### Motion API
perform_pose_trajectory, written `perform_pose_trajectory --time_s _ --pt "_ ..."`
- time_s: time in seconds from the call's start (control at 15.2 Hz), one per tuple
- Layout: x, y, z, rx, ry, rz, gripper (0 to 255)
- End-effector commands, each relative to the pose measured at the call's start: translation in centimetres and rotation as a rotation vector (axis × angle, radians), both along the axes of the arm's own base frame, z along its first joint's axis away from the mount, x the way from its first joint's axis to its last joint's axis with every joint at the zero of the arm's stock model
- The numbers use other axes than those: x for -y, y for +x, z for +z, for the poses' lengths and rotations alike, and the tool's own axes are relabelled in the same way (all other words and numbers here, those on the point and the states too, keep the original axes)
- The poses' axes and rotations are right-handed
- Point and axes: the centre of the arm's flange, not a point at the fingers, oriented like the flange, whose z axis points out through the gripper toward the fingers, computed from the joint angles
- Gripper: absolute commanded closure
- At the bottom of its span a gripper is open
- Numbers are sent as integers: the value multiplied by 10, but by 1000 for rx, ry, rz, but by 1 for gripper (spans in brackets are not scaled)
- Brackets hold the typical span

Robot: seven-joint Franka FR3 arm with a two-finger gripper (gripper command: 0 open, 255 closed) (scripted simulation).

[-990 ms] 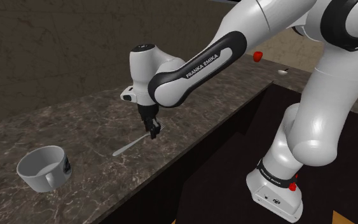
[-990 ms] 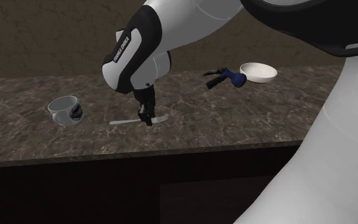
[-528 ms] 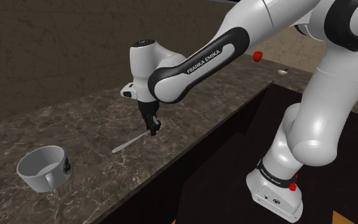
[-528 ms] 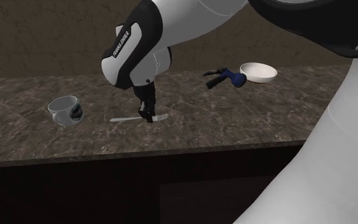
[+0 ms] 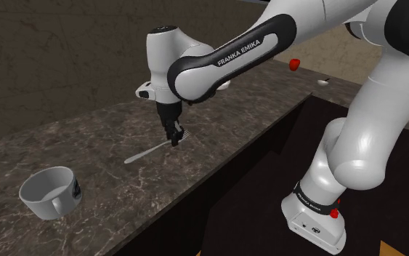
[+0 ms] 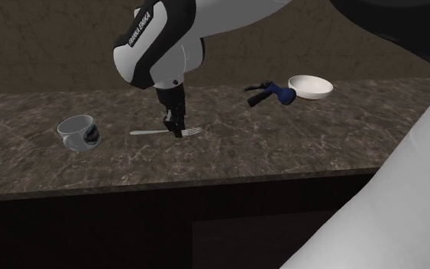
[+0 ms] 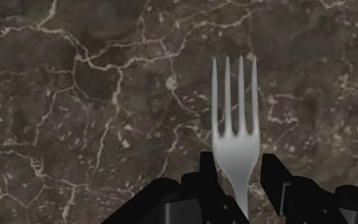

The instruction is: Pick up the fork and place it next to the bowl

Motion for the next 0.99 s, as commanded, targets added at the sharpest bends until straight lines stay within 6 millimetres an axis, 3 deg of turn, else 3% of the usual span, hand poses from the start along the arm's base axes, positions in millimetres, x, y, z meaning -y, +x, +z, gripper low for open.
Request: perform_pose_trajectory --time_s 0.0,0.79,0.92 --pt "1 0 11 0 0 0 255" --pt "1 0 74 0 0 0 255" --pt "27 7 74 0 0 0 255"
